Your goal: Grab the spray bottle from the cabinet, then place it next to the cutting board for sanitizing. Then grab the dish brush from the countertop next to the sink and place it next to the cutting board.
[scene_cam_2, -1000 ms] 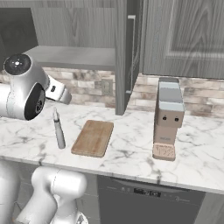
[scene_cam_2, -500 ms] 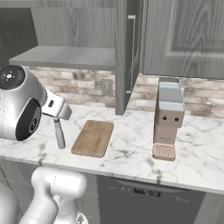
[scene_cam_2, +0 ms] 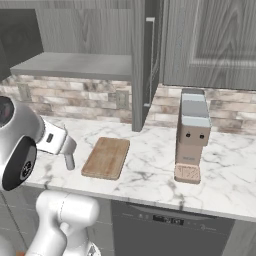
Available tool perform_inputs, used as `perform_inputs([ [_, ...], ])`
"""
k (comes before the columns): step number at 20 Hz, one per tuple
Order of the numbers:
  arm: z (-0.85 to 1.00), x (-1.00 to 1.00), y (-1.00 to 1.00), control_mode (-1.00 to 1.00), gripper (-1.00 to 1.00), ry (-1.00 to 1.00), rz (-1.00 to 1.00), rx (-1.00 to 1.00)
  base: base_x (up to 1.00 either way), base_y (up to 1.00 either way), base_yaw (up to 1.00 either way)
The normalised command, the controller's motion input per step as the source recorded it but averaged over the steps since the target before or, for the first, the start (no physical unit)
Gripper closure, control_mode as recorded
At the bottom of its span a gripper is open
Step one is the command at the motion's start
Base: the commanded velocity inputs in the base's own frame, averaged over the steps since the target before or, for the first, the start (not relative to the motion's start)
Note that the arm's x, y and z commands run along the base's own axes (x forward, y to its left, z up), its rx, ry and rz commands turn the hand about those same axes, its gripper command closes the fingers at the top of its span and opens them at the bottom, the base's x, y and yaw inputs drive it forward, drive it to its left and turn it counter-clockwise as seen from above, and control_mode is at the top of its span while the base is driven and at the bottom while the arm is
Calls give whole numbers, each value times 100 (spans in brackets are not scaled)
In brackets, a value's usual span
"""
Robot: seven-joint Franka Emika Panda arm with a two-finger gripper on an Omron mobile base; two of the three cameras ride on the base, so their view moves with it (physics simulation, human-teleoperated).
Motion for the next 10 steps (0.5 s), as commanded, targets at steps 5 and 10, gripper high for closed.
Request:
perform_inputs([
  [5,0,-40,0,-100,-100,-3,-1,0,0,0,0],
  [10,0,-55,0,-100,-100,-10,-2,0,0,0,0],
])
